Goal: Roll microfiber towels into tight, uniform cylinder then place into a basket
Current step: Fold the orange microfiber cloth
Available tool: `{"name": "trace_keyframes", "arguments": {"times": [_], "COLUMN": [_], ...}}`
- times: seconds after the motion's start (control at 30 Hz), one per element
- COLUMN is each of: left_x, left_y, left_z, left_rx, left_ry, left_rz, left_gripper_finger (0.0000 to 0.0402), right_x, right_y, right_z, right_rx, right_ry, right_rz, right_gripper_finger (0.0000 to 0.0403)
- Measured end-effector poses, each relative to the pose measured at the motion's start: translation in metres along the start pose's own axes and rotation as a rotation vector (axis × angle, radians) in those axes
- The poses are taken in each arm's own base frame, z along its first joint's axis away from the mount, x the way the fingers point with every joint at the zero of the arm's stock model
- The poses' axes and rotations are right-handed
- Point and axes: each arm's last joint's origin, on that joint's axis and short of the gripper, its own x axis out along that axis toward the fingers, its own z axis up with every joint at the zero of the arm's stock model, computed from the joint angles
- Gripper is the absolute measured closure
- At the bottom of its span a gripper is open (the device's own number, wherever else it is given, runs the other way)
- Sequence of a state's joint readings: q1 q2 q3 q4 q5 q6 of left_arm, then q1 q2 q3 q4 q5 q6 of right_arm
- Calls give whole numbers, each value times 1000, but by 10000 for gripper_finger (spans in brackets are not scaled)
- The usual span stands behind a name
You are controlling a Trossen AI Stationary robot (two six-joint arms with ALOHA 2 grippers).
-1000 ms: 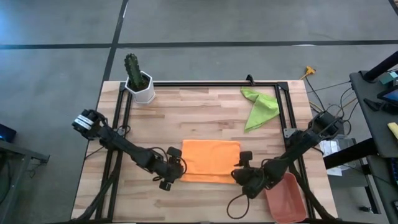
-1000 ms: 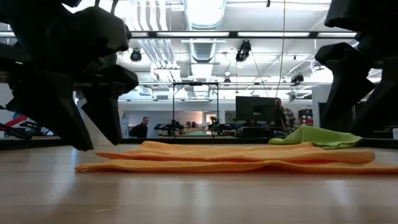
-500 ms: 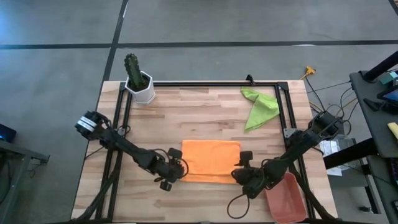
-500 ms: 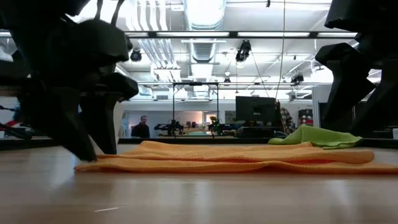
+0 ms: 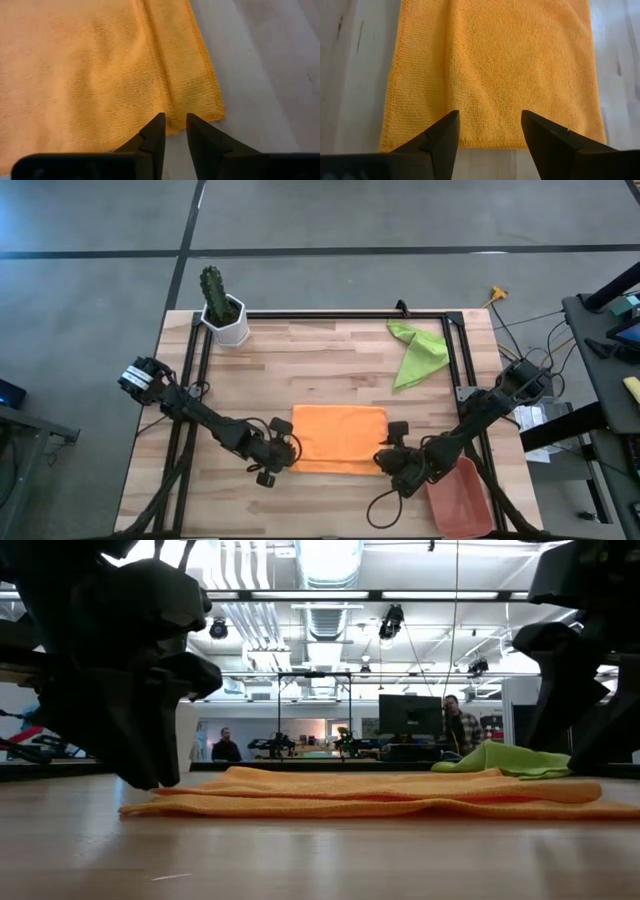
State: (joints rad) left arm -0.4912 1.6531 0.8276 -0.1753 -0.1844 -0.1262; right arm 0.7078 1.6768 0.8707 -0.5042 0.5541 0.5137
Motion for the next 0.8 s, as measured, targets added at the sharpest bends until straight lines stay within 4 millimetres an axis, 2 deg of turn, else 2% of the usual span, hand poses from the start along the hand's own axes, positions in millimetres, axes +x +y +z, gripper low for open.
{"name": "trace_keyframes", "arguments": {"times": [0.47, 0.6, 0.8], "left_x": [1, 2, 5], "left_y": [1, 0, -3], "left_z": [-2, -6, -8], "left_rx": [16, 49, 73], "left_ry": [1, 14, 13], "left_rz": [38, 42, 53], "left_gripper_finger": [337, 314, 258], "right_x": [0, 0, 0], "right_y": [0, 0, 1], "right_z": [0, 0, 0], "right_rx": [8, 8, 9], "right_ry": [-6, -6, -7], "right_rz": [5, 6, 7], "right_gripper_finger": [194, 194, 194]}}
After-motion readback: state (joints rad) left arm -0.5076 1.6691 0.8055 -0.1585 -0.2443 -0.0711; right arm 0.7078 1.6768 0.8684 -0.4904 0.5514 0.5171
